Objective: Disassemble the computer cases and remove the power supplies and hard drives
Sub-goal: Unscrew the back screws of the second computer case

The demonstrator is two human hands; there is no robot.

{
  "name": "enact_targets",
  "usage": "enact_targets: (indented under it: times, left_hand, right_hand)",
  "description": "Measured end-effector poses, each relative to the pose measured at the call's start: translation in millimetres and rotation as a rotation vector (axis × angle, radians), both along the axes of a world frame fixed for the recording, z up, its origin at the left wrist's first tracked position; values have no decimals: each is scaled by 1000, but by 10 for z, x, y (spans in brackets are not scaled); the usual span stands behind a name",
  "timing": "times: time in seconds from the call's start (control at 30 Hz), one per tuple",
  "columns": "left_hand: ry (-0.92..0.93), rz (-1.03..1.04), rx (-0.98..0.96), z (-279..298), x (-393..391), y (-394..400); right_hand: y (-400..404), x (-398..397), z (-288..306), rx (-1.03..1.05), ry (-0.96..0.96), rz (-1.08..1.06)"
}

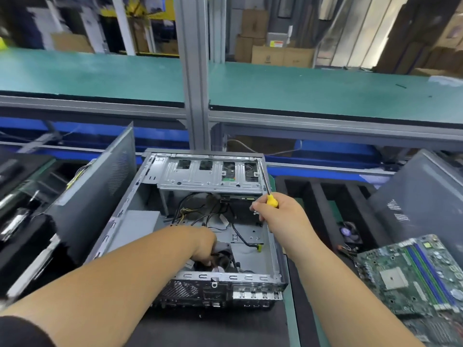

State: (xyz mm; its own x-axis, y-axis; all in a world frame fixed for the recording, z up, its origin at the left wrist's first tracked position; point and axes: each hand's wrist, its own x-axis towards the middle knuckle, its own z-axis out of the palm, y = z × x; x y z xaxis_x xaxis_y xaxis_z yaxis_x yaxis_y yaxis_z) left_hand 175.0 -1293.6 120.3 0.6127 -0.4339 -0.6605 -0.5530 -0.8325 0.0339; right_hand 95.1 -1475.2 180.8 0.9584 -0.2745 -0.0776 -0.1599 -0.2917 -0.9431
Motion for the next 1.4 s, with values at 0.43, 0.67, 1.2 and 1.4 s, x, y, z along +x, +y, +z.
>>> enact_targets:
  times: [0.43, 0.67, 1.2, 1.4]
  left_hand:
    - [-243, 297, -599, 850, 11, 384]
    - [-337, 395, -937, 1172, -15, 432]
    - [-237, 570, -1104, 740, -59, -15]
    - [-268, 528, -909, 245, -109, -107]
  right_hand:
    - [20, 212, 84, -82, 9, 160]
    - [-40, 290, 79, -184, 24, 238]
    - [-845, 300, 1, 4, -197, -241]
    - [-1193, 201, -476, -76, -101, -509]
